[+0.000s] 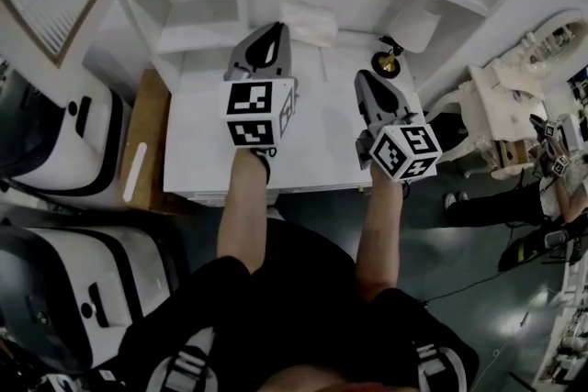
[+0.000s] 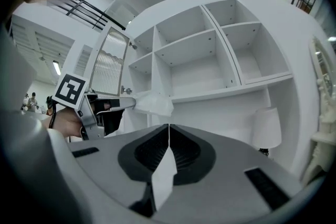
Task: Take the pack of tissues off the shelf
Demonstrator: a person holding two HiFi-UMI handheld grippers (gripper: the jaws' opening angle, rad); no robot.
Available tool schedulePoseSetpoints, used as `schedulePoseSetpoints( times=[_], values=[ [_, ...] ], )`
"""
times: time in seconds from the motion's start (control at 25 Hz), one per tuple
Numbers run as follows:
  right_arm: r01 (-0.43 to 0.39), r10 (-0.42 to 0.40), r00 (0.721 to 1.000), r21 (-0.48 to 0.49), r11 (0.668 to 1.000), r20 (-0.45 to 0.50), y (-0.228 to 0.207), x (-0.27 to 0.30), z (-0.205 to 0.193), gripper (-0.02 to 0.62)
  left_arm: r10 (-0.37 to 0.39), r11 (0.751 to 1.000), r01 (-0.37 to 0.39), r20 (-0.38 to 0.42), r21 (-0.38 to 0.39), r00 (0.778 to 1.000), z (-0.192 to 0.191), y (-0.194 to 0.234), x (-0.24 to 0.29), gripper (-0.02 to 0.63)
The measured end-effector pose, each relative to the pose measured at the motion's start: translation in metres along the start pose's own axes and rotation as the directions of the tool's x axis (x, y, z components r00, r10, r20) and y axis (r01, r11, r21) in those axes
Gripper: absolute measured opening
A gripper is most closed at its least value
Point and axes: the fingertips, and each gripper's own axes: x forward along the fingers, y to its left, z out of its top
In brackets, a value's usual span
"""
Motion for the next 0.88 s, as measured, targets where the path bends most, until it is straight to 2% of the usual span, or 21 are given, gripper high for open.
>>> schedulePoseSetpoints(
  times=[0.32, 0.48, 0.68, 0.88],
  values=[
    [0.006, -0.006, 1.0, 0.04, 0.999, 0.001, 0.028, -0.042, -0.028, 0.023, 0.014, 0.999, -0.016, -0.051, -0.041, 0.999, -0.031, -0.019, -0.056, 0.012],
    [0.023, -0.023, 1.0, 0.064, 0.998, -0.009, 0.039, -0.066, -0.046, 0.023, 0.007, 0.998, -0.013, -0.104, -0.06, 0.995, -0.058, -0.029, -0.086, 0.012],
    [0.028, -0.028, 1.0, 0.064, 0.998, -0.006, 0.055, -0.092, -0.054, 0.023, -0.003, 0.998, -0.008, -0.156, -0.067, 0.988, -0.084, -0.045, -0.122, 0.013],
    [0.032, -0.031, 0.999, 0.047, 0.998, -0.015, 0.066, -0.104, -0.057, 0.023, -0.026, 0.997, 0.014, -0.164, -0.076, 0.986, -0.092, -0.054, -0.142, 0.013]
  ],
)
